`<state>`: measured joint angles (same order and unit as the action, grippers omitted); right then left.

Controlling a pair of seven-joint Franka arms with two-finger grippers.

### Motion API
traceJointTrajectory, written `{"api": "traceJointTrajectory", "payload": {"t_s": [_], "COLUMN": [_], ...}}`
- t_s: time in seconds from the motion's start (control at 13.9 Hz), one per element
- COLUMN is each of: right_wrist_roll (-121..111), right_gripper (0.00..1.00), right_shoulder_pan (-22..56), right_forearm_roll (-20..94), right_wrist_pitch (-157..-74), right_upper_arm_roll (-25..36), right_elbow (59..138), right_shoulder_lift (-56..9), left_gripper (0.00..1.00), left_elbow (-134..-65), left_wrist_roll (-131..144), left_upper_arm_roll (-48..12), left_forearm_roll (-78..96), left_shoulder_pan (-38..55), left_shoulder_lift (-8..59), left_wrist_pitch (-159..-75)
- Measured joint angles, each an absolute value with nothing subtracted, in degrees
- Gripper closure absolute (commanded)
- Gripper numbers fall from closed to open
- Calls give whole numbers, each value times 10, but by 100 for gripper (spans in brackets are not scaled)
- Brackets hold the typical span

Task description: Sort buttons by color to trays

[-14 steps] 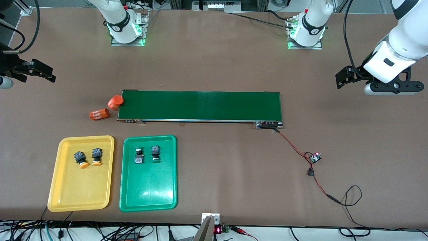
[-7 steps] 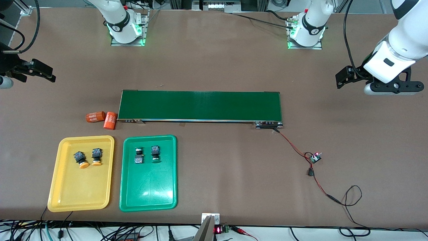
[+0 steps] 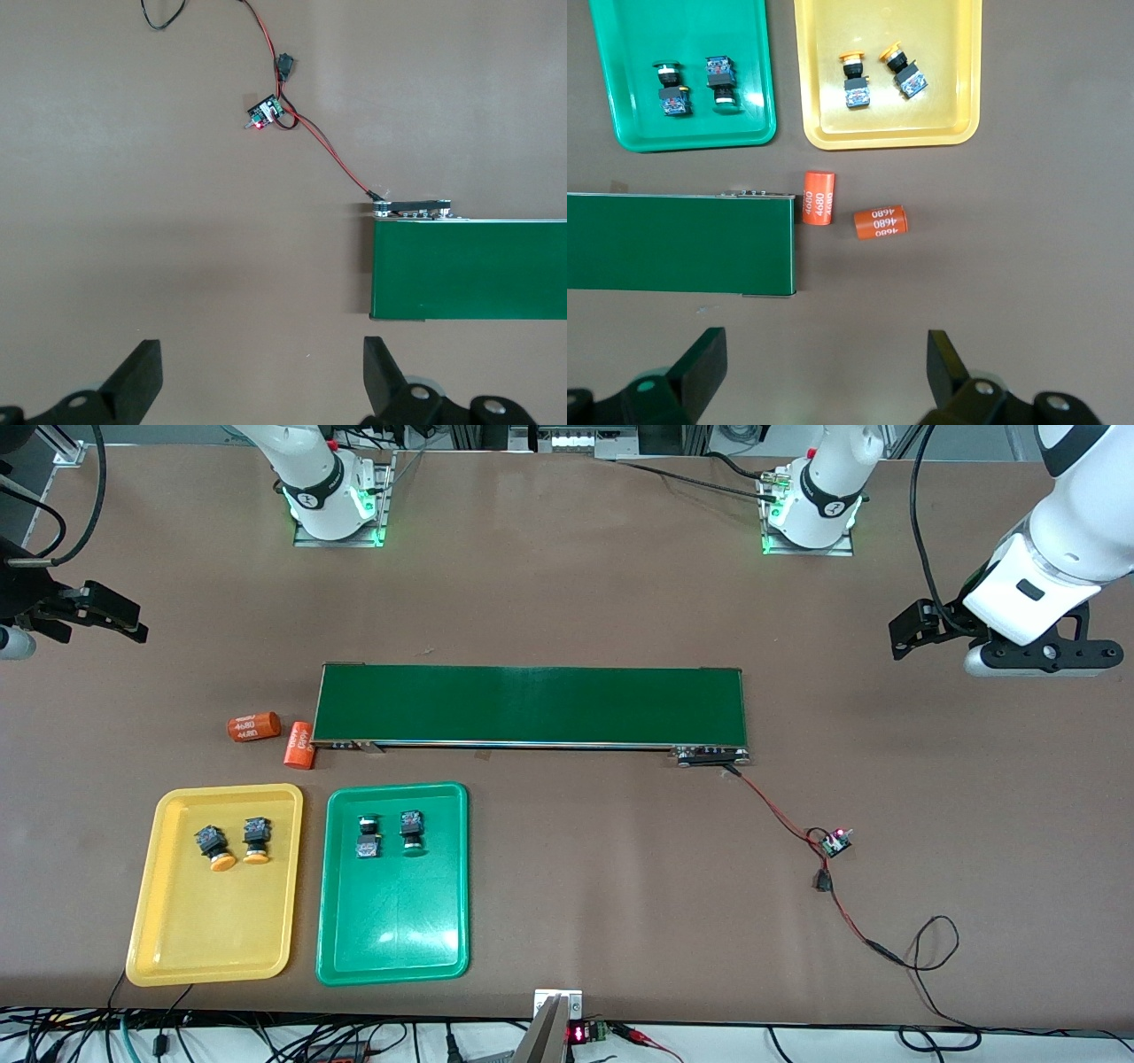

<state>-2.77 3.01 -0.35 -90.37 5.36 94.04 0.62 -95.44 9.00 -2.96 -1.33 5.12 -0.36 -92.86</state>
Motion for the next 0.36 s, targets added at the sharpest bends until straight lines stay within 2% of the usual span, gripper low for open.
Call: {"api": "traceJointTrajectory", "payload": {"t_s": [0.36], "right_wrist_roll": [-28], "right_gripper": [0], "right_shoulder_pan": [30], "right_forearm_roll": [-3], "right_wrist_pitch": [-900], "right_upper_arm_roll": [53], "right_elbow": [940], "right_shoulder_lift": [6], "left_gripper": [0], "left_elbow": [-954], "left_wrist_roll": [90], "left_upper_arm_roll": [-30], "left_forearm_roll": [-13], "left_shoulder_pan": [51], "left_shoulder_lift": [-4], "left_wrist_pitch": [-929]}}
